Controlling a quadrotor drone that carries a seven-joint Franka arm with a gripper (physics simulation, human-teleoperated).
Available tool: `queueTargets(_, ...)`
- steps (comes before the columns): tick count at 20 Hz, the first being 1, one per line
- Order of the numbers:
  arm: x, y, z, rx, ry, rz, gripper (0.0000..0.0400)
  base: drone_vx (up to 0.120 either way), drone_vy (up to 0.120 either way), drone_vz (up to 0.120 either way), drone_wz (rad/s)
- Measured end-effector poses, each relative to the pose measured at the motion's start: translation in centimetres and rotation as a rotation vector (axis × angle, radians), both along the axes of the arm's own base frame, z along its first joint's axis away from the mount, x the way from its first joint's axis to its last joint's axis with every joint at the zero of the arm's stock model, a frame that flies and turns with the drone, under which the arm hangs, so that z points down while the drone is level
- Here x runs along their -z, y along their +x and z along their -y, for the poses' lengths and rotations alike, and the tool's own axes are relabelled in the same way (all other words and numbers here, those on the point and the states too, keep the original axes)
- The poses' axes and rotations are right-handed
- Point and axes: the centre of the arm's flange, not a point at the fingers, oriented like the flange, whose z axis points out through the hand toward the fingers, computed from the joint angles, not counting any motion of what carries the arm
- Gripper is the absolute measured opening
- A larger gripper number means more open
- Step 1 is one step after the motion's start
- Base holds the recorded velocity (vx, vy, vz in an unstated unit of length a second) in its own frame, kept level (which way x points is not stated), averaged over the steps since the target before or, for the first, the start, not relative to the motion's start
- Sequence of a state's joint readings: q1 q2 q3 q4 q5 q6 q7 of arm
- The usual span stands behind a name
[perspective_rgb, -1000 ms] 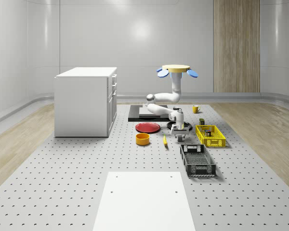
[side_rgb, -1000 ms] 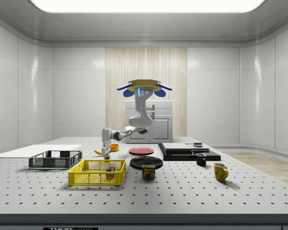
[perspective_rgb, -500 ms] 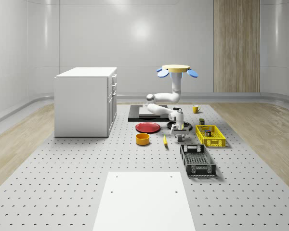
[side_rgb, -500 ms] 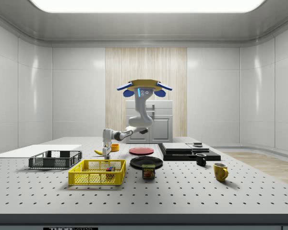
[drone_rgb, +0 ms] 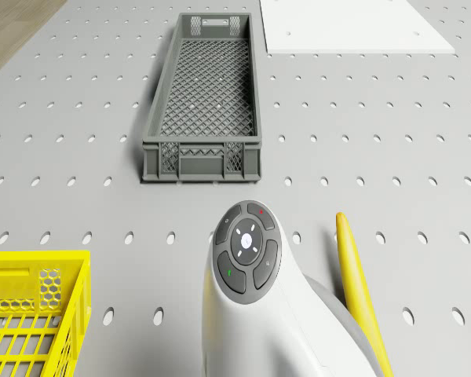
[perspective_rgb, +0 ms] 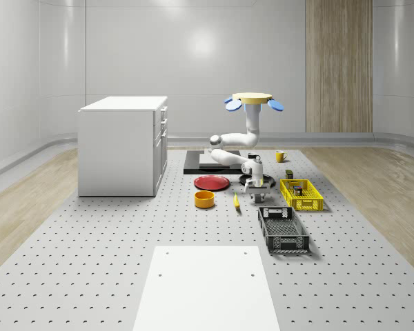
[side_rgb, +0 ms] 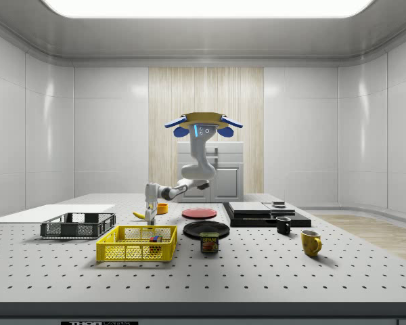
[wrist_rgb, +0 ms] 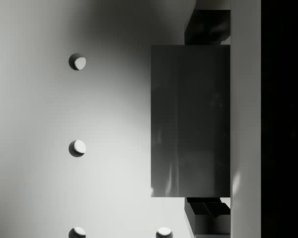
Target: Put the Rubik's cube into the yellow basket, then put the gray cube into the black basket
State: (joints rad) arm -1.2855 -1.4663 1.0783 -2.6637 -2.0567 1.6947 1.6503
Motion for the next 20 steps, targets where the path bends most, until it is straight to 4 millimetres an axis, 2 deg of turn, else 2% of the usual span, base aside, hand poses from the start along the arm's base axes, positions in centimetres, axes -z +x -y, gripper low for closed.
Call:
queueTargets(3,-0.06,-0.01,0.0,0.0,0.0,0.0,0.0321,0.0,0.0,0.0,0.0)
queueTargets(6,-0.09,-0.02,0.0,0.0,0.0,0.0,0.0284,0.0,0.0,0.0,0.0)
queueTargets(11,-0.11,-0.02,0.0,0.0,0.0,0.0,0.026,0.0,0.0,0.0,0.0)
queueTargets(20,-0.11,-0.02,0.0,0.0,0.0,0.0,0.0251,0.0,0.0,0.0,0.0)
